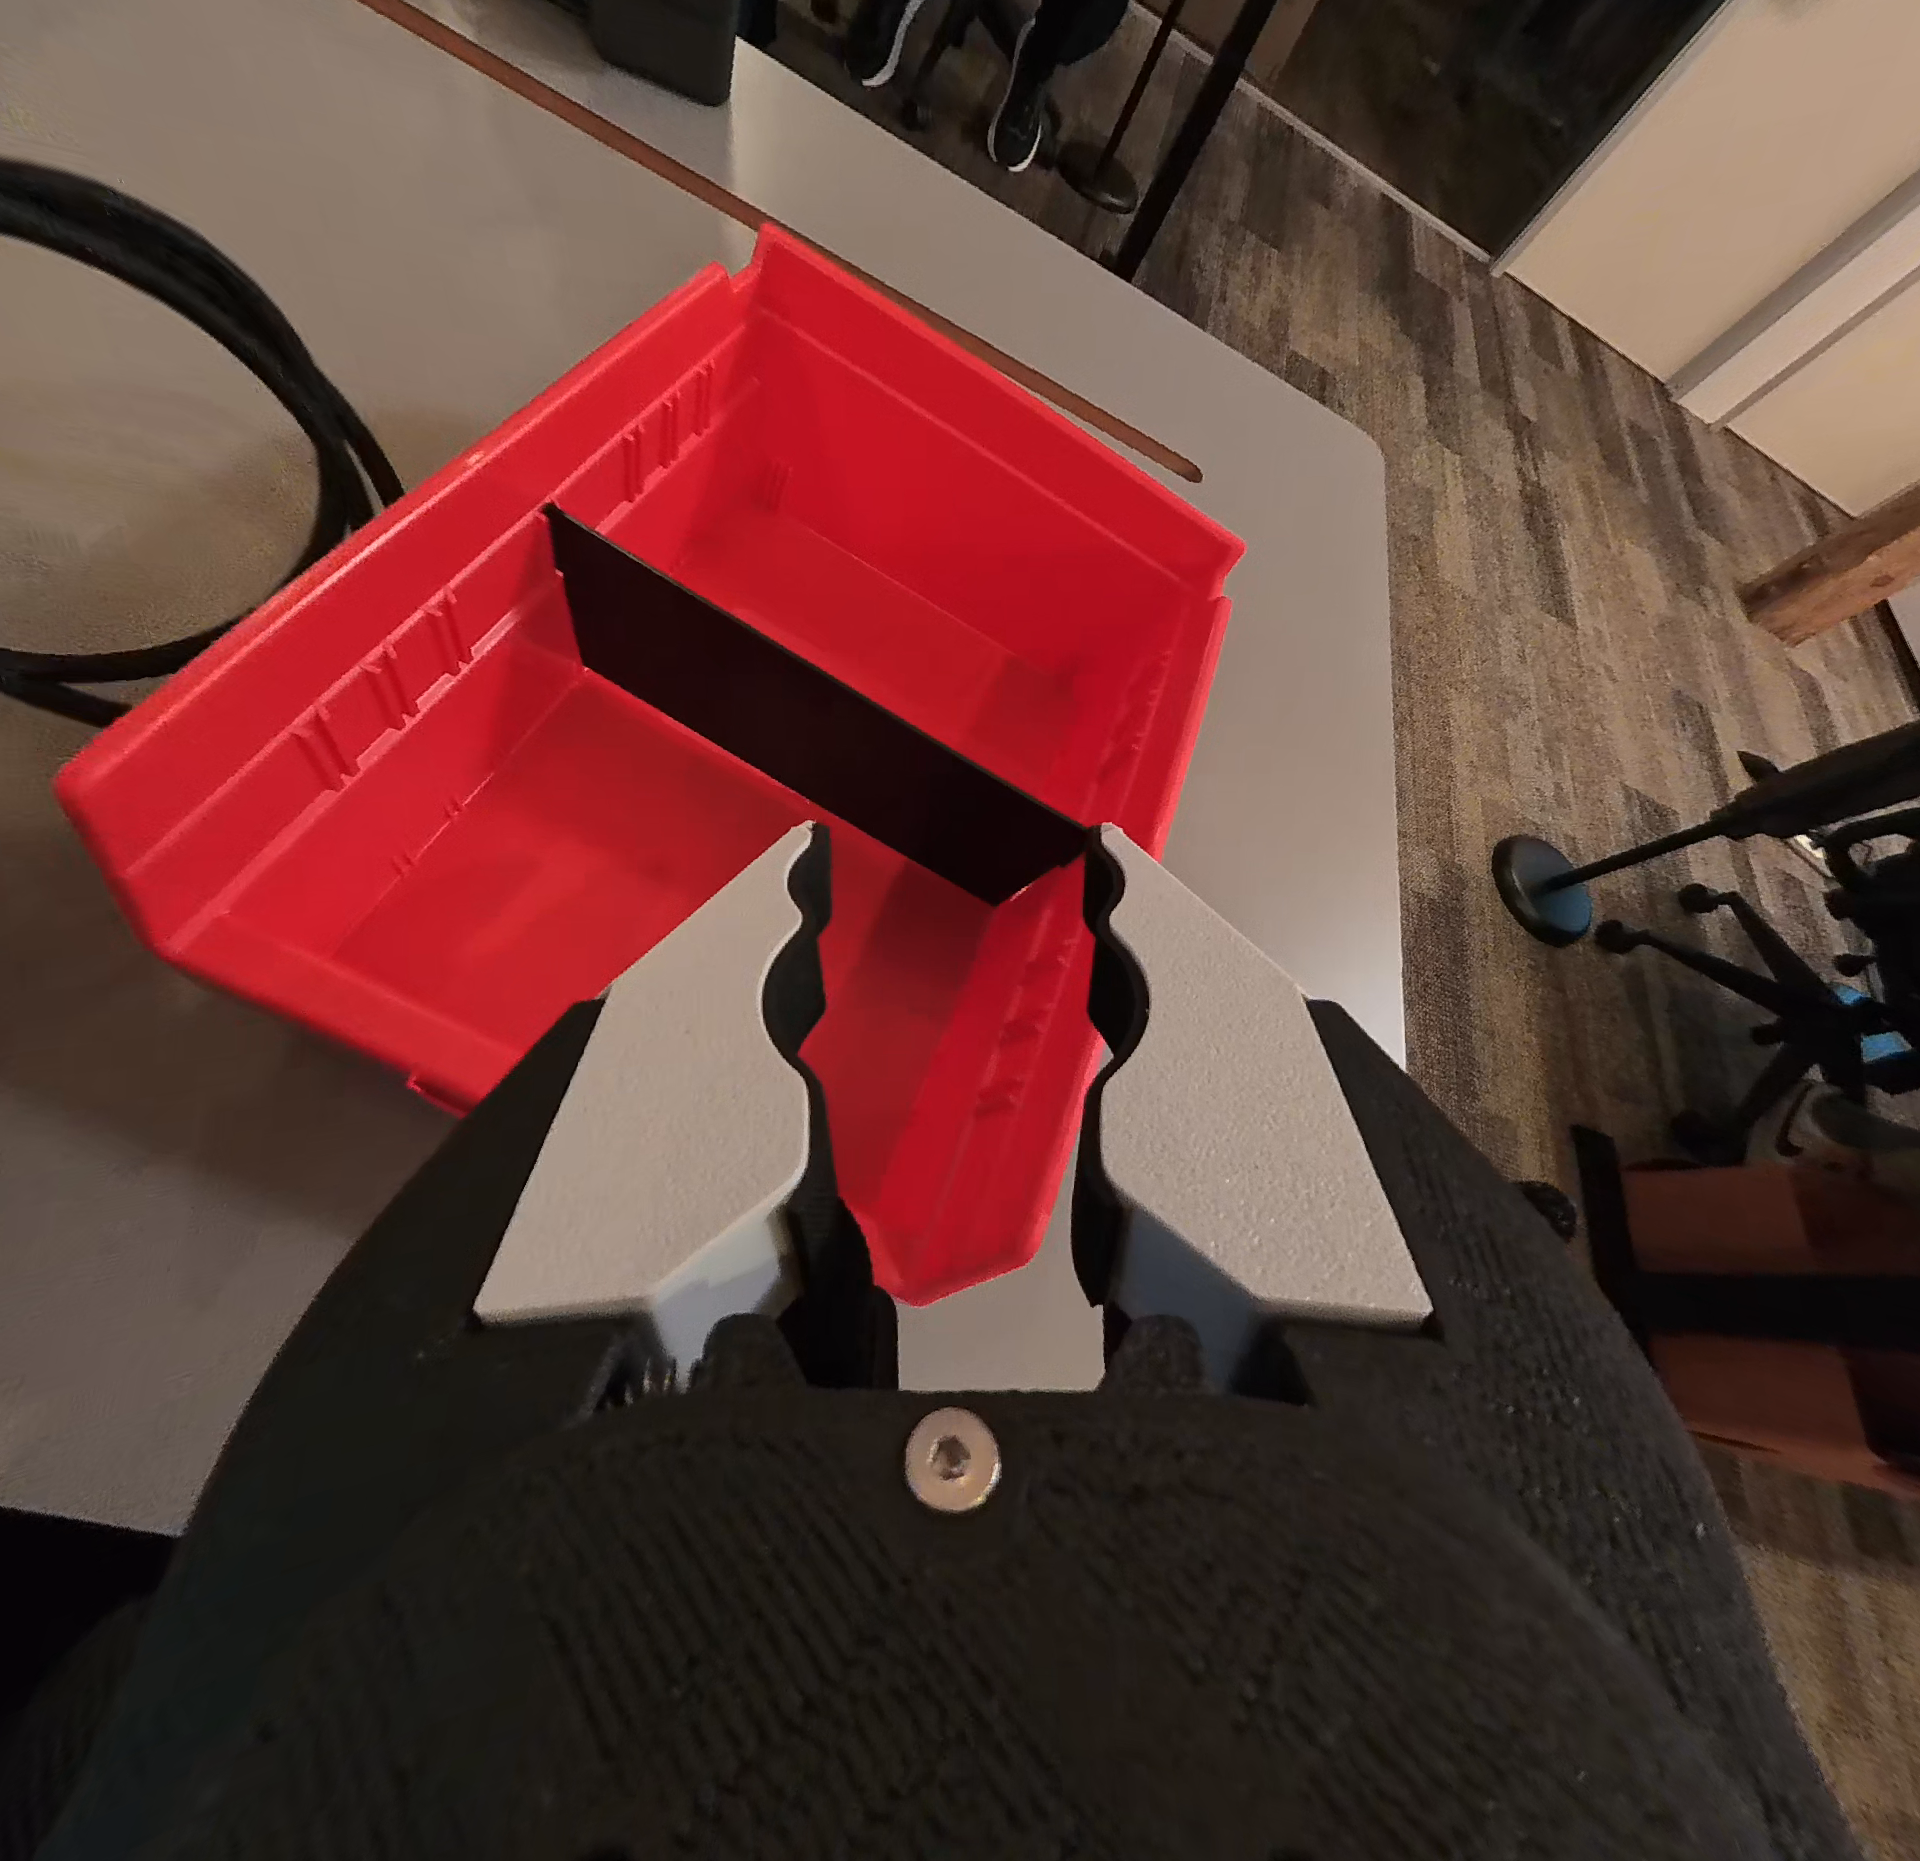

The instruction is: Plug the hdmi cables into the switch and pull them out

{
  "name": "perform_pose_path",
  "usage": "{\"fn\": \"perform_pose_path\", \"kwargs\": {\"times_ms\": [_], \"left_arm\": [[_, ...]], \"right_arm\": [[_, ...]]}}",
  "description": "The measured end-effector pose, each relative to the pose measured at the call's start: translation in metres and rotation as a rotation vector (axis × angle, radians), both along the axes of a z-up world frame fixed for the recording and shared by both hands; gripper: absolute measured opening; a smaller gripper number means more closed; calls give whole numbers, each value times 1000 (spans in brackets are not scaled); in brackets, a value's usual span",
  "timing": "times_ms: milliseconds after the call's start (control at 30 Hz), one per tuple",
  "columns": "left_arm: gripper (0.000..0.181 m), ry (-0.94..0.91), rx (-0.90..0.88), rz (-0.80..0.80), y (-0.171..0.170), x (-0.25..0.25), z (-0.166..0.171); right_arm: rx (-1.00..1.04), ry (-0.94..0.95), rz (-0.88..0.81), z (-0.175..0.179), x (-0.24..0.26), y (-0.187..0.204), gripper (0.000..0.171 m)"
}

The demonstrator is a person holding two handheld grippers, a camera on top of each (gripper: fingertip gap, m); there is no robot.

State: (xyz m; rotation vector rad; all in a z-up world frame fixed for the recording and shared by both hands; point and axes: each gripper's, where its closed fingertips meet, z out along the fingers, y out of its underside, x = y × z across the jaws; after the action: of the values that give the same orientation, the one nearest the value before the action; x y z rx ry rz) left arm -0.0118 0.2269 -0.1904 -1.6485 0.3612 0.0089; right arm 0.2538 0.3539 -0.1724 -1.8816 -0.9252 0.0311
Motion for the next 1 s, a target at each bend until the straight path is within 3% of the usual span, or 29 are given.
{"fn": "perform_pose_path", "kwargs": {"times_ms": [167,233,333,400,533,633,800,1000], "left_arm": [[17,-112,-205,85,14,-33,-42],[28,-153,-233,76,12,-38,-46],[56,-133,-179,54,-2,-39,-26],[62,-49,-128,91,-19,-50,-4],[43,88,-20,287,-66,-108,48],[36,124,-68,413,-104,-159,60],[37,226,-354,306,-141,-181,18],[48,595,-652,244,-164,-189,-42]], "right_arm": [[-6,0,-3,-1,1,1,48],[-7,-4,0,-2,0,1,48],[-9,-10,2,-3,-2,1,48],[-11,-13,3,-4,-2,1,48],[-15,-19,4,-5,-4,1,48],[-16,-21,10,-6,-6,1,48],[-18,-25,26,-7,-10,0,48],[-19,-46,52,-9,-18,-2,48]]}}
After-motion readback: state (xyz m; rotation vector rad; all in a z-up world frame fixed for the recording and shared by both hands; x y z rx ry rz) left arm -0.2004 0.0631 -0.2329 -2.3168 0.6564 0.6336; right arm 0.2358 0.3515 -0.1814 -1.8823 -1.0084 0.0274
